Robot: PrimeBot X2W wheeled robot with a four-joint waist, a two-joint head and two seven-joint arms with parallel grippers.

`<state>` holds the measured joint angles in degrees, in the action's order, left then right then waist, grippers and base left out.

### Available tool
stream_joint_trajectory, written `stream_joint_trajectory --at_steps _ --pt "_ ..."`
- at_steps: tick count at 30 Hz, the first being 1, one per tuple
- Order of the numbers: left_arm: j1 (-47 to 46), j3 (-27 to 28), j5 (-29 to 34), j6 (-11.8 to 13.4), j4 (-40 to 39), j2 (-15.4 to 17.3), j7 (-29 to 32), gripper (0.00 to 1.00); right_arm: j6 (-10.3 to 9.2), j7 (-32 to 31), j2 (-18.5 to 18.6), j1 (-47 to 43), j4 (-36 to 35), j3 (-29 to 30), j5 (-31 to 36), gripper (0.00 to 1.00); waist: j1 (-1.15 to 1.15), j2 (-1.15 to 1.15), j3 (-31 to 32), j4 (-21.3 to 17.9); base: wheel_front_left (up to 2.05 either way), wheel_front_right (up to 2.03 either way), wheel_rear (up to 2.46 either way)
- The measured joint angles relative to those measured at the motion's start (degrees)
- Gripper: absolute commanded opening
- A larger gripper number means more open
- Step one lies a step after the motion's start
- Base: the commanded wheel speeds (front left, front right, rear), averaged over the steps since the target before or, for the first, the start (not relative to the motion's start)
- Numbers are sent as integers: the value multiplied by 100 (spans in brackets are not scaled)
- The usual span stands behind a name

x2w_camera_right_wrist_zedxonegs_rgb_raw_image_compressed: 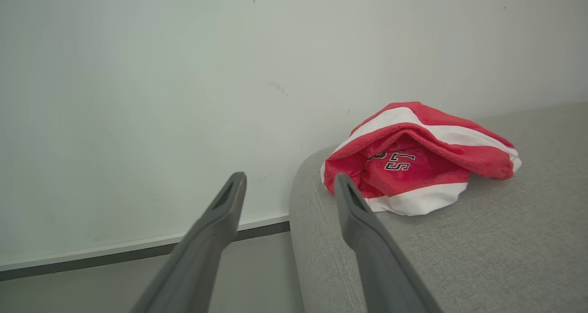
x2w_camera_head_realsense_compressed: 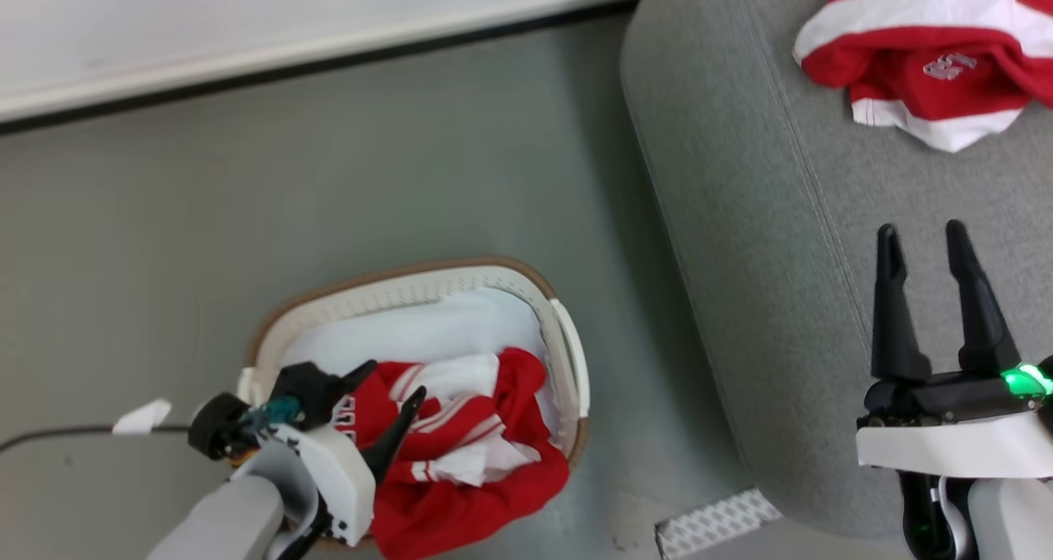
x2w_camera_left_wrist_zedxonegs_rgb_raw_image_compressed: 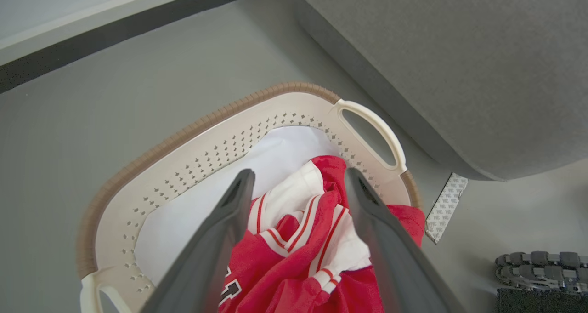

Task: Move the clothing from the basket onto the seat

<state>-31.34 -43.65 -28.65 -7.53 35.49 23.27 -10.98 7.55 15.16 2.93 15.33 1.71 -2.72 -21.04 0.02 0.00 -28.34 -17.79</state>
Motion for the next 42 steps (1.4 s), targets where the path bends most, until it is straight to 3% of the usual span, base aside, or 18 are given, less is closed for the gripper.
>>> stream_joint_trajectory --at_steps 14,29,36,37,39,40,42 --pt "-1301 -1433 -359 0 1125 303 619 100 0 0 1 344 -601 -107 -555 100 -1 0 -1227 -589 0 0 0" --pt "-2006 -2499 -521 0 1861 386 1591 100 0 0 1 563 -904 -247 -731 100 -1 0 -1936 -1013 0 0 0" --pt "-2241 -2730 -506 0 2039 481 1694 100 0 0 0 638 -924 -359 -743 100 -1 0 -2161 -1137 0 0 0" --pt "-2248 -2747 -506 0 2062 488 1693 88 0 0 0 644 -925 -364 -743 100 -2 0 -2175 -1152 0 0 0" --pt "-2272 -2770 -523 0 2086 506 1640 25 0 0 0 647 -925 -365 -744 100 -1 0 -2195 -1171 0 0 0" --pt "-2277 -2783 -524 0 2095 510 1611 0 0 0 0 651 -924 -361 -743 100 -1 0 -2195 -1173 0 0 0" --pt "-2277 -2815 -557 0 2092 506 1557 0 0 0 0 661 -918 -341 -743 100 -2 0 -2185 -1167 0 0 0"
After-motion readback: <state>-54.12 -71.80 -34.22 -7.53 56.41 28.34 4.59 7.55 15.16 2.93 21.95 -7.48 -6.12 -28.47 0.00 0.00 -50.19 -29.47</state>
